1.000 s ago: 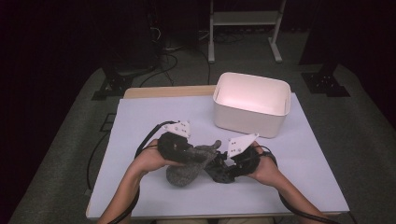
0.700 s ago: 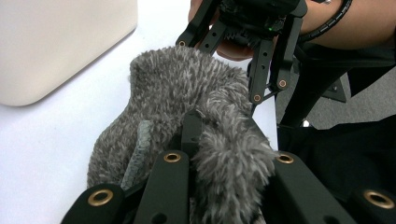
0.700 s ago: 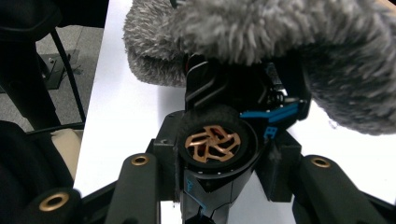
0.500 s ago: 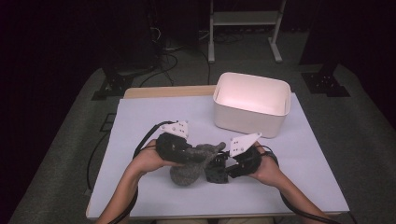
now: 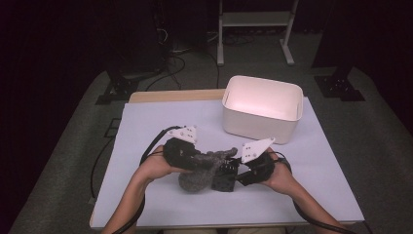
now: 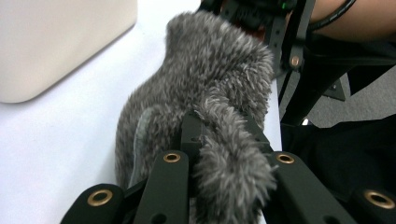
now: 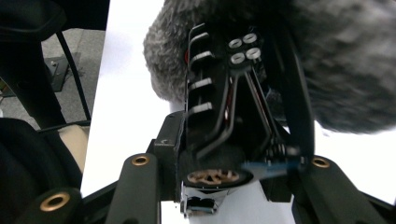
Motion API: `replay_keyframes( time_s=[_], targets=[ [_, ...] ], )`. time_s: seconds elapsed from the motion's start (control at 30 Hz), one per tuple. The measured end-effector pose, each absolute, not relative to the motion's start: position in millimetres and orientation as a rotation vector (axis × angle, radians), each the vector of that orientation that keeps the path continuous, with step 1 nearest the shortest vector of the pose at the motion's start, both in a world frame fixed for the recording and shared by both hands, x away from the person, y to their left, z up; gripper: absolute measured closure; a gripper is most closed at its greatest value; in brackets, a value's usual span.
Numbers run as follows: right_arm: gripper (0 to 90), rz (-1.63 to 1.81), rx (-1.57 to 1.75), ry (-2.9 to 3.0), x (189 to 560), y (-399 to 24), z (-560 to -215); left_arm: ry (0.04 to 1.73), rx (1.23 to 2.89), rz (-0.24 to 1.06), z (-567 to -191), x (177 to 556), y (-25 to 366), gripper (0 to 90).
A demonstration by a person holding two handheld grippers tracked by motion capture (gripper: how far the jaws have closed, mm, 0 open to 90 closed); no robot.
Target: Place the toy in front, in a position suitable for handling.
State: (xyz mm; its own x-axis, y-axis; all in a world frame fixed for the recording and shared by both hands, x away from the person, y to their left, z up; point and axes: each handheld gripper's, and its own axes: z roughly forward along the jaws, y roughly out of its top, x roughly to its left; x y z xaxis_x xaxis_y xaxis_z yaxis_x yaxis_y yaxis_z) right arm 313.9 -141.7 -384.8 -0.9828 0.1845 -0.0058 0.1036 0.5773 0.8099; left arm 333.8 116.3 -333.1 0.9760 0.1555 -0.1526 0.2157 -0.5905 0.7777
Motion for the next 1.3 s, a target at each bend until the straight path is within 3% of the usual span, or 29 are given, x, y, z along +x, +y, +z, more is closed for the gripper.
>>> replay_keyframes(
  time_s=[0.33, 0.83, 1.3],
  targets=[
    [56.5, 1.361, 0.182, 2.76, 321, -107, -384, 0.307, 2.225, -0.051, -333, 330, 141, 76.7],
    [56.6, 1.243, 0.217, 2.815, 313, -139, -383, 0.341, 2.283, -0.151, -380, 333, 117, 76.4],
    [56.6, 1.236, 0.285, 2.816, 304, -170, -393, 0.319, 2.322, -0.14, -382, 332, 100, 76.2]
  ],
)
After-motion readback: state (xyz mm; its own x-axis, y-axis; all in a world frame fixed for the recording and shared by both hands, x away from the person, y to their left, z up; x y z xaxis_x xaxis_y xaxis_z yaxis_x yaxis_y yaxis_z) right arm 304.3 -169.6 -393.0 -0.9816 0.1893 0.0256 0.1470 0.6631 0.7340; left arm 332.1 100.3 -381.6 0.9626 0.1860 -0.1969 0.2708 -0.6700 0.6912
